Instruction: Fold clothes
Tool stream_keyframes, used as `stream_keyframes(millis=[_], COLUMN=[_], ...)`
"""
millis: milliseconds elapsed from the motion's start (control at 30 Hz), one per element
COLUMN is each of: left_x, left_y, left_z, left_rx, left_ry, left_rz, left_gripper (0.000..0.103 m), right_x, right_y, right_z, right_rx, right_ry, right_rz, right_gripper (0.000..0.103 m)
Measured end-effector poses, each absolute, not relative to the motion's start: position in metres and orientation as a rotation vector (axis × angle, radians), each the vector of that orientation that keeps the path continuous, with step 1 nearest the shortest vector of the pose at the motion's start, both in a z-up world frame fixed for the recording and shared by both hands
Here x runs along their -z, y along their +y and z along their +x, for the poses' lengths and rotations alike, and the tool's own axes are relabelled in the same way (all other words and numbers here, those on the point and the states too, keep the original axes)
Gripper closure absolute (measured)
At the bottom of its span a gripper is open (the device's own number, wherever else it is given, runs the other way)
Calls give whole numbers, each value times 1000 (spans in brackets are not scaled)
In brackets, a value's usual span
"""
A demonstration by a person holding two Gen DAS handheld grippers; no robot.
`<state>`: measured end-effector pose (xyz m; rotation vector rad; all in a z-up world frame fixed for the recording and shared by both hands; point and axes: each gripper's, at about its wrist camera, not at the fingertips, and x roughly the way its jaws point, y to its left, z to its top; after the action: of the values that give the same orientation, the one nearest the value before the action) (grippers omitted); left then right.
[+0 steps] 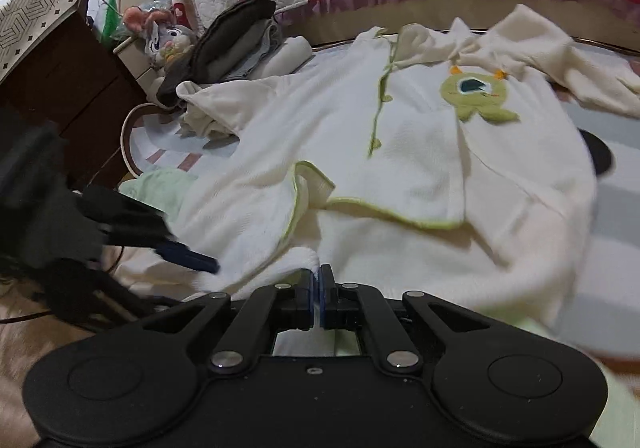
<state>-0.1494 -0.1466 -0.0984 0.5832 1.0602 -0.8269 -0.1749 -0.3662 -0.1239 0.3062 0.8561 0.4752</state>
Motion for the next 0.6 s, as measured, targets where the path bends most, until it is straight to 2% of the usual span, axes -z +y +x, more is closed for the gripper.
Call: stream_keyframes(millis=[133,200,333,367,433,467,500,533,600], left_x=[108,105,92,88,81,80,79,80,84], left_y=[-141,-136,-117,-111,-104,-102,-99,-99,-101], left_z=[-142,-140,-133,-130,-133,-136,-138,-139,-142], left_rx=[784,785,711,687,694,711,729,742,762], left_ry=[1087,1090,1085,1082,1064,1068,1073,1079,1093], left_rz=[578,555,442,409,369,347,324,312,315], left_gripper=[59,96,96,97,97,97,97,97,97], right_x=[136,142,137,132,123,120,119,120,123], right_y=[-377,-378,-379,-380,-386,-395,-404,-415,-432], right_z=[-187,-187,-184,-184,-180,-178,-173,-168,-155], right_rx=[-455,-470,-481,-475,-445,-407,-353,-285,-136], right_ry=[890,913,918,905,879,864,854,847,854], right_rz=[385,410,355,329,300,312,330,351,344], right_gripper=[99,99,98,94,93,84,70,66,65])
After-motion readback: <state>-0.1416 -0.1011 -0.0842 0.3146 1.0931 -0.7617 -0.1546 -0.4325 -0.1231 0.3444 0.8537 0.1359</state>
